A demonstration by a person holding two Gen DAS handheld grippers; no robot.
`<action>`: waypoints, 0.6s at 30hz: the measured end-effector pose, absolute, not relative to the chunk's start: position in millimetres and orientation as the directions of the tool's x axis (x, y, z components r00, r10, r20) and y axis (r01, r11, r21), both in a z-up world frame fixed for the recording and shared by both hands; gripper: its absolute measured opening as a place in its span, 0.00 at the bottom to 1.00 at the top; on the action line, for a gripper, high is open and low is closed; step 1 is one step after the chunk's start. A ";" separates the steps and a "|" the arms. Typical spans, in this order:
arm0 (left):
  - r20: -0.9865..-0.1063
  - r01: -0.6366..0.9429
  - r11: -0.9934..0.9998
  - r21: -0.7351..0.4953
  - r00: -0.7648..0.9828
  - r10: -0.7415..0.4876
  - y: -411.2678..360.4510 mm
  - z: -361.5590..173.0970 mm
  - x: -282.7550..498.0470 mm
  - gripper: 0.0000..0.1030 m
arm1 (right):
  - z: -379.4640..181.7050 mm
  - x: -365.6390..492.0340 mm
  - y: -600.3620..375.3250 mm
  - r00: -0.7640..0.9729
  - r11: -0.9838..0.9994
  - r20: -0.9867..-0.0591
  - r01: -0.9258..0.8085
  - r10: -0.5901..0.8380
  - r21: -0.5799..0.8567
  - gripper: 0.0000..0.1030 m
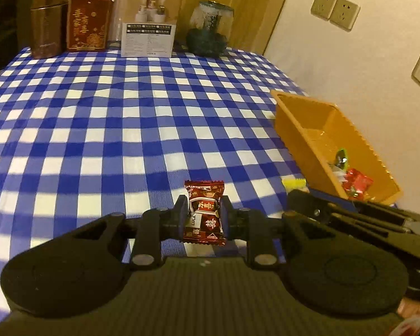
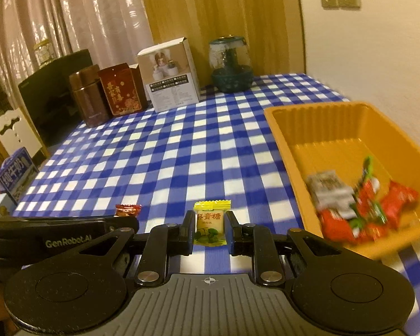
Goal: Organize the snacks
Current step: 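Carry the brown and yellow candies over the orange tray with both tools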
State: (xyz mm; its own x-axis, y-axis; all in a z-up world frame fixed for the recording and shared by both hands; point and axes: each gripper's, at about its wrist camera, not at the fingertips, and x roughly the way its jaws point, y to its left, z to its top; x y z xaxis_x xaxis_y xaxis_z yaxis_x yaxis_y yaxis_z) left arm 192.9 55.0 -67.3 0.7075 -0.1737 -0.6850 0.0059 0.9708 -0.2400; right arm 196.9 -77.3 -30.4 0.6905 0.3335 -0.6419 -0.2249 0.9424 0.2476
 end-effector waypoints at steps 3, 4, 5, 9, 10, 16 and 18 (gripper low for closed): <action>-0.675 -0.006 0.970 -0.244 0.719 -0.166 49.7 -59.0 172.3 0.21 | -24.3 178.1 -85.2 0.691 0.941 -0.640 -0.217 0.335 0.258 0.22; -0.671 -0.008 0.969 -0.249 0.722 -0.167 47.6 -56.3 165.8 0.21 | -21.4 171.5 -87.6 0.692 0.941 -0.639 -0.215 0.336 0.262 0.22; -0.669 -0.009 0.967 -0.255 0.724 -0.170 45.6 -53.8 160.2 0.21 | -19.0 166.6 -89.3 0.694 0.941 -0.637 -0.212 0.334 0.263 0.22; -0.660 -0.015 0.959 -0.282 0.728 -0.183 38.3 -45.2 140.6 0.21 | -9.2 146.2 -97.6 0.700 0.942 -0.633 -0.201 0.329 0.268 0.22; -0.658 -0.011 0.960 -0.281 0.730 -0.185 35.3 -42.4 135.6 0.21 | -6.4 142.4 -99.6 0.703 0.944 -0.632 -0.200 0.325 0.264 0.22; -0.651 0.010 0.958 -0.287 0.732 -0.203 19.9 -33.0 112.4 0.21 | 9.7 121.6 -116.4 0.719 0.952 -0.628 -0.182 0.298 0.245 0.22; -0.648 0.020 0.957 -0.288 0.732 -0.210 14.5 -29.8 107.4 0.21 | 13.4 116.3 -123.3 0.723 0.954 -0.627 -0.171 0.291 0.246 0.22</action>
